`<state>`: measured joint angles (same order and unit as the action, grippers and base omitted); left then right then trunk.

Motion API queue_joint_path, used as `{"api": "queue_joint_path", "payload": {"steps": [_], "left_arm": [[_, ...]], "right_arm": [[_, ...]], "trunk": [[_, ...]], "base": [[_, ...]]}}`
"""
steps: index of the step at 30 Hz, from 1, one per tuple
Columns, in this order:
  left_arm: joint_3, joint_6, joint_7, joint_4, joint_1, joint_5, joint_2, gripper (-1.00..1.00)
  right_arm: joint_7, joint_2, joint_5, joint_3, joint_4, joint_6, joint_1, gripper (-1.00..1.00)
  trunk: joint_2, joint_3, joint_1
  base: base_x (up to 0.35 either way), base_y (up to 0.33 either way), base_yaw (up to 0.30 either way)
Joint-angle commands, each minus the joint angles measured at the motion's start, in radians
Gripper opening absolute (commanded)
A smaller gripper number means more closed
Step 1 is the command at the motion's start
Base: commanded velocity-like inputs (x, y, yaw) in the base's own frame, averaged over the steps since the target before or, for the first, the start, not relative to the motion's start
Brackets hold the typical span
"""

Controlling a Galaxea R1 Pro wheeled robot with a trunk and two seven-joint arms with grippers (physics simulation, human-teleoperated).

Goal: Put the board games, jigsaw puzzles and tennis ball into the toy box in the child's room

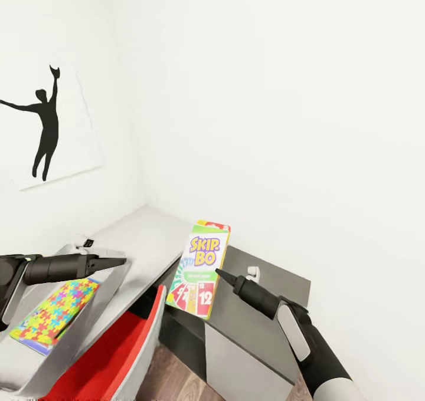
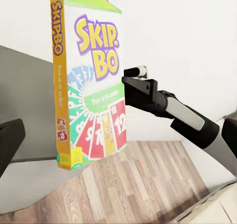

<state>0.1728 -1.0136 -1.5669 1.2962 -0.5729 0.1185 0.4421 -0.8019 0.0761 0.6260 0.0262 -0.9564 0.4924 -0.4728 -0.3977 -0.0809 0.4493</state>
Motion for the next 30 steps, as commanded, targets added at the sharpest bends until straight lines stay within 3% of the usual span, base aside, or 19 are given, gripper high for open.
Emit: {"api": "queue_joint_path", "payload": {"steps": [1,17,30], "left_arm": [[0.000,-0.010,-0.004,0.000,-0.001,0.000,0.000,1.00],[0.000,-0.010,-0.004,-0.001,-0.001,0.000,0.001,1.00],[0.001,-0.010,-0.004,-0.002,0.000,0.000,0.001,1.00]], "right_arm": [[0.000,0.000,0.011,0.000,-0.001,0.009,-0.001,-1.00],[0.001,0.000,0.011,-0.001,0.001,0.009,-0.001,-1.00],[0.003,0.003,0.011,0.000,0.000,0.009,-0.001,-1.00]], "trunk": [[-0.002,-0.001,0.001],[-0.002,0.001,0.001],[-0.002,0.001,0.001]], "base": [[-0.002,0.084,0.246],[0.000,0.010,0.213],[0.000,0.000,0.020]]}}
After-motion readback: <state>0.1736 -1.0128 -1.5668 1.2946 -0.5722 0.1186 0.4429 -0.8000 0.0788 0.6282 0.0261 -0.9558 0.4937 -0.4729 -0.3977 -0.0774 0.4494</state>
